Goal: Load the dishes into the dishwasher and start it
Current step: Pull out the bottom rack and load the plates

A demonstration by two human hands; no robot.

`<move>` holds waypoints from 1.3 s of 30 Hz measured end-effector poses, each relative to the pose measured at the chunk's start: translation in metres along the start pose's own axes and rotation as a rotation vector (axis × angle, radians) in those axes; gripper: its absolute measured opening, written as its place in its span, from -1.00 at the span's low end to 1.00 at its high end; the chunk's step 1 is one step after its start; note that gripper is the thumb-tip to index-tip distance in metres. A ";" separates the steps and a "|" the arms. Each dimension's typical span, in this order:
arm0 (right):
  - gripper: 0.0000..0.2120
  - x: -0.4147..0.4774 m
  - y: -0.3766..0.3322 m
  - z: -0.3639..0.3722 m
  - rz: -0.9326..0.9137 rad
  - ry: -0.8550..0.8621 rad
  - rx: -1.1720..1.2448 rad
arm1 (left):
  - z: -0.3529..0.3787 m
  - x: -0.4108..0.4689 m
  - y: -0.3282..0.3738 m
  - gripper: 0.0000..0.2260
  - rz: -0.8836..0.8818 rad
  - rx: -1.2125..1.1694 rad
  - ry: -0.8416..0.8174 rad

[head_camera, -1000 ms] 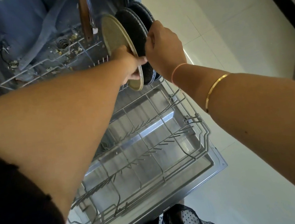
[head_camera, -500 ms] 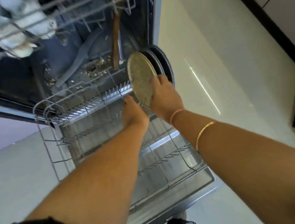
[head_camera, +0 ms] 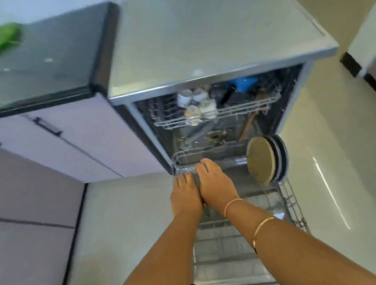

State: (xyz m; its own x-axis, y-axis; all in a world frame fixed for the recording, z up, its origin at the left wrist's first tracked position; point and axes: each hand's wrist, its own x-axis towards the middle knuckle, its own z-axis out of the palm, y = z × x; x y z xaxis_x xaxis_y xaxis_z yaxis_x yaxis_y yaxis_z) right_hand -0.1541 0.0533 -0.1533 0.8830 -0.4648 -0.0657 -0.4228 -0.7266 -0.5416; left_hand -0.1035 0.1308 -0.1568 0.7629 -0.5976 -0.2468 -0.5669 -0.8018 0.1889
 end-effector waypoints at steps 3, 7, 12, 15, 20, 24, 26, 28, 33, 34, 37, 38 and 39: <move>-0.69 0.001 -0.073 -0.016 -0.189 0.014 -0.064 | -0.056 -0.027 -0.044 -0.60 -0.083 0.022 0.112; -0.73 0.019 -0.159 -0.022 -0.376 0.068 -0.121 | -0.117 -0.038 -0.106 -0.55 -0.134 0.060 0.260; -0.59 0.048 -0.246 -0.013 -0.476 0.051 -0.139 | -0.192 -0.032 -0.183 -0.47 -0.238 0.030 0.385; -0.57 0.071 -0.304 -0.001 -0.488 0.082 -0.149 | -0.229 -0.030 -0.241 -0.44 -0.258 0.022 0.455; -0.62 0.112 -0.424 0.031 -0.471 0.133 -0.064 | -0.282 -0.025 -0.355 -0.48 -0.247 0.029 0.535; -0.63 0.148 -0.511 0.062 -0.541 0.126 -0.042 | -0.318 -0.028 -0.454 -0.50 -0.283 0.035 0.570; -0.65 0.163 -0.543 0.071 -0.543 0.136 -0.021 | -0.334 -0.026 -0.488 -0.46 -0.299 0.022 0.565; -0.66 0.180 -0.568 0.081 -0.537 0.127 -0.010 | -0.348 -0.017 -0.515 -0.47 -0.301 0.018 0.579; -0.65 0.234 -0.607 0.096 -0.537 0.110 -0.020 | -0.370 0.021 -0.558 -0.56 -0.282 -0.051 0.640; -0.65 0.246 -0.613 0.099 -0.527 0.108 -0.020 | -0.373 0.030 -0.565 -0.57 -0.278 -0.060 0.648; -0.67 0.290 -0.625 0.107 -0.489 0.106 -0.013 | -0.379 0.058 -0.587 -0.61 -0.258 -0.072 0.653; -0.66 0.309 -0.629 0.111 -0.470 0.105 0.002 | -0.382 0.071 -0.595 -0.61 -0.250 -0.080 0.650; -0.65 0.328 -0.633 0.116 -0.449 0.101 0.024 | -0.384 0.085 -0.604 -0.62 -0.247 -0.092 0.644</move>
State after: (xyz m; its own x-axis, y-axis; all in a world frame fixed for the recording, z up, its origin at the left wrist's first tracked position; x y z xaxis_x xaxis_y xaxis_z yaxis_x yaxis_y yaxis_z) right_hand 0.4269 0.4196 0.0710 0.9529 -0.1547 0.2609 0.0026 -0.8559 -0.5171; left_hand 0.4229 0.5662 0.0730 0.9149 -0.2532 0.3144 -0.3458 -0.8935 0.2865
